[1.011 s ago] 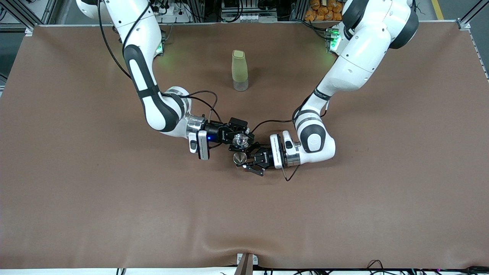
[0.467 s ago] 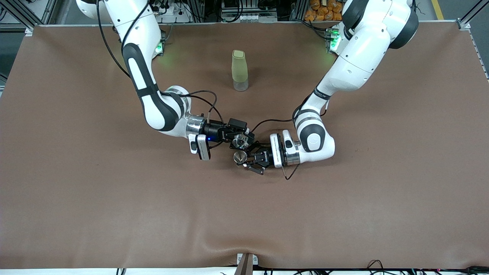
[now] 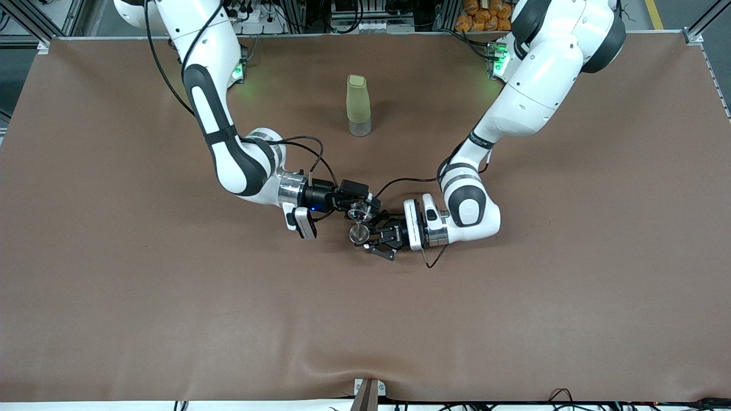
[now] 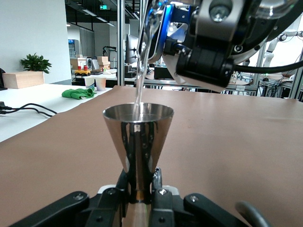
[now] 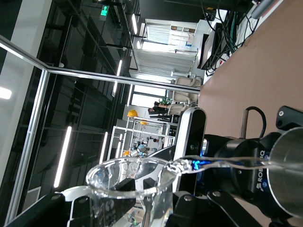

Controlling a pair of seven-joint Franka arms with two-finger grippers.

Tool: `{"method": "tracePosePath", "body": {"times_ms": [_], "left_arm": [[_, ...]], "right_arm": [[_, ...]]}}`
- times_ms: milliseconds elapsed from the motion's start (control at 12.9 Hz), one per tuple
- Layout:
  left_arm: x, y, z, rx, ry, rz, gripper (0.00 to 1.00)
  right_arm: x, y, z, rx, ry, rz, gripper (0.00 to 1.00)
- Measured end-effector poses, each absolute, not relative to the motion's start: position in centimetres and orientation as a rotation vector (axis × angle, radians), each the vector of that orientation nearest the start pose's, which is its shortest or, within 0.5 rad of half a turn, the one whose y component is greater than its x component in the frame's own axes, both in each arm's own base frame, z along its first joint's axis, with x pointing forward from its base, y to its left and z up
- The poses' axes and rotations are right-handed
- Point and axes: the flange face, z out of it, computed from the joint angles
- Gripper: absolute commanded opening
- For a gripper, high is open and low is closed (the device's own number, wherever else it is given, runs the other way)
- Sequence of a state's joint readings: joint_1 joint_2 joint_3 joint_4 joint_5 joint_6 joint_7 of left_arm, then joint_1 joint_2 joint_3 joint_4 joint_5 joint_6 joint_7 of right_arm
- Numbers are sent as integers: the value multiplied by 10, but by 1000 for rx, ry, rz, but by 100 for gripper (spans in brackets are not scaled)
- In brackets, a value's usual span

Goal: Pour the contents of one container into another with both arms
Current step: 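Hold the beaker tilted over the jigger, then turn it upright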

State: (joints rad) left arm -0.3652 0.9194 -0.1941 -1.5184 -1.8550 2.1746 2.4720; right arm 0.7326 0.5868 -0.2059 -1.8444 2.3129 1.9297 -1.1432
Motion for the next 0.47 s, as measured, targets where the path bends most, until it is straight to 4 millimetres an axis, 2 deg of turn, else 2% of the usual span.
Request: {"method": "tracePosePath", "body": {"times_ms": [467], "left_arm": [[597, -389, 139, 1424, -1228, 1171, 0]], "right_arm": [[546, 393, 254, -1496, 122, -236, 0]]}}
